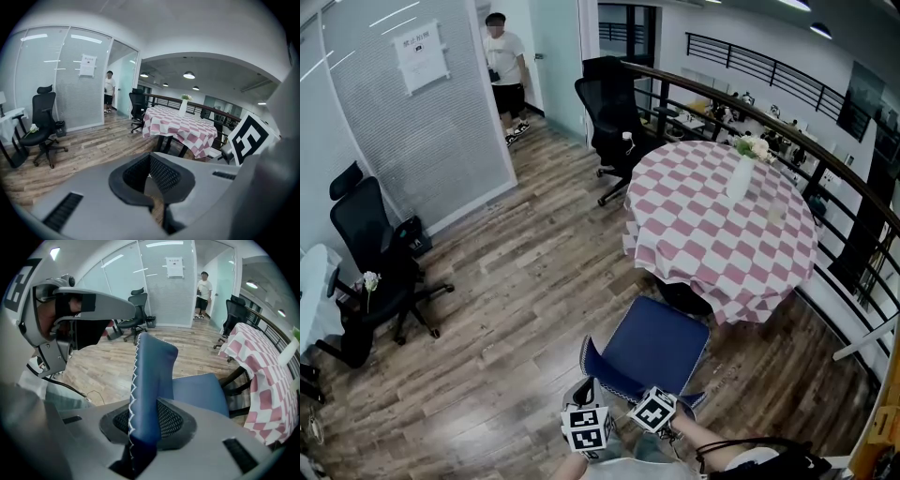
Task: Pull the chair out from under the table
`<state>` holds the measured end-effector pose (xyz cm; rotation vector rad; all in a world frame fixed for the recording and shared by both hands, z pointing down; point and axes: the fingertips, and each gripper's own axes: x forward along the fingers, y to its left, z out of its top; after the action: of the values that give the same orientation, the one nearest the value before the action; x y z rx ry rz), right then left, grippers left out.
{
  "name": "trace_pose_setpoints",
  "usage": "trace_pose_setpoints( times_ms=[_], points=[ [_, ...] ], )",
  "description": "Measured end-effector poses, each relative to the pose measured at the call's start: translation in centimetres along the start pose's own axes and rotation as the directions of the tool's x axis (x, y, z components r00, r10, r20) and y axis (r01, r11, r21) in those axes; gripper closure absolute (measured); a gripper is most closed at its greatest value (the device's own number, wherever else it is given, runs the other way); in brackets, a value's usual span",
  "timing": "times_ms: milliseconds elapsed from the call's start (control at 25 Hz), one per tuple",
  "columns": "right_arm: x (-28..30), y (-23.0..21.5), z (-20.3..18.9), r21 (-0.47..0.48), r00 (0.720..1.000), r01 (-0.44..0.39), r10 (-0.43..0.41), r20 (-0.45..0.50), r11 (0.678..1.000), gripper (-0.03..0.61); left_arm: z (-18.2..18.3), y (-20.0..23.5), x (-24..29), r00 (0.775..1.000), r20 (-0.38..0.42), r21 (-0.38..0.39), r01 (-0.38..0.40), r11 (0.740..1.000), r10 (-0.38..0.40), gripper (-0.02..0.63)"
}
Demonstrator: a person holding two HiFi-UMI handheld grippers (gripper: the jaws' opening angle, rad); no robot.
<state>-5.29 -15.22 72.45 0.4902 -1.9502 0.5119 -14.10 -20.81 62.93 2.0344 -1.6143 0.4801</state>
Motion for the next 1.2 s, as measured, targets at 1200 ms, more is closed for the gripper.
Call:
trace_pose_setpoints(
  times_ms=[1200],
  points=[
    [1.0, 4.3, 0.0, 0.064, 0.993, -0.115, 0.113, 0.034, 0.991, 0.443, 0.7, -0.5, 1.4, 0.998, -0.016, 0.02, 0.053, 0.998, -0.053, 0.614]
  ],
)
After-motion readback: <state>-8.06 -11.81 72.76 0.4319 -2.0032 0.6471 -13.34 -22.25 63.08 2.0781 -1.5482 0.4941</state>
